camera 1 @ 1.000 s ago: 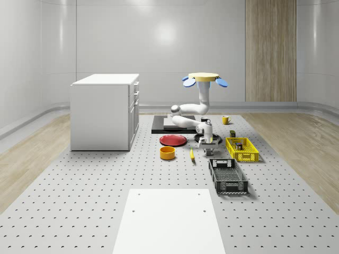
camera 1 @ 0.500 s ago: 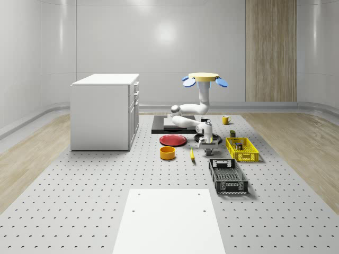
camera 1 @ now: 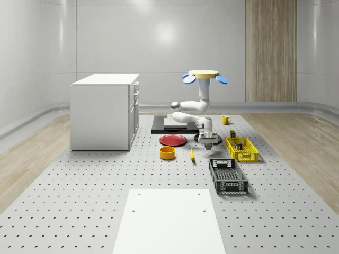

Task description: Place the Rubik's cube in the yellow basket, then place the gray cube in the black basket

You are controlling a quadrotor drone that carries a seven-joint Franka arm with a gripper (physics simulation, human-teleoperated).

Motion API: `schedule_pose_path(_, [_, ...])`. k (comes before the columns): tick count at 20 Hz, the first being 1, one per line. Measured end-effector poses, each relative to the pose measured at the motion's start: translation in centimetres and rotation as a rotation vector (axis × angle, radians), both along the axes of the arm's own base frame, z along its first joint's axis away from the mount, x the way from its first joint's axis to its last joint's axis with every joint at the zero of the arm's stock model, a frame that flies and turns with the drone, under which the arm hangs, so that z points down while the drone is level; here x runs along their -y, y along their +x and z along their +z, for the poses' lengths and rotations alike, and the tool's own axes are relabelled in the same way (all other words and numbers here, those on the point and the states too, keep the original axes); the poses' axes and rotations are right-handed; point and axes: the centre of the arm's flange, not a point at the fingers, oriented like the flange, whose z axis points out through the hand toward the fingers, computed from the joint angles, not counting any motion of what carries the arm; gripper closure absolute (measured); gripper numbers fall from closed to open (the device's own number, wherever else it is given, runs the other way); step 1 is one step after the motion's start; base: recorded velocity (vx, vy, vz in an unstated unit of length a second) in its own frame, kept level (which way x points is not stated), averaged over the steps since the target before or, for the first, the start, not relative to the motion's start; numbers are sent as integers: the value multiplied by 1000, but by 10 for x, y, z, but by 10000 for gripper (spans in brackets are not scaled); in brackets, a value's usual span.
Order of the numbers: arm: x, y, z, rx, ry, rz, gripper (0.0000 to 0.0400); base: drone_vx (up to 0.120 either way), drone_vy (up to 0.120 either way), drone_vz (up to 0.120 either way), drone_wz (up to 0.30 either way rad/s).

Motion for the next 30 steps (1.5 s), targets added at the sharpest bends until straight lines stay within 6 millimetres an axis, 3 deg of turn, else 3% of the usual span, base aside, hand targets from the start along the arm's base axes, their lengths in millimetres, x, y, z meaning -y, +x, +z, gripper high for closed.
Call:
schedule_pose_path(3, [0,0,-3,0,0,0,150,0,13,120,0])
schedule_pose_path(8, [0,0,-6,0,0,0,150,16,120,0,0])
schedule_pose_path(18, [0,0,-7,0,0,0,150,120,112,0,0])
schedule_pose_path(30, [0,0,-7,0,0,0,150,120,13,0,0])
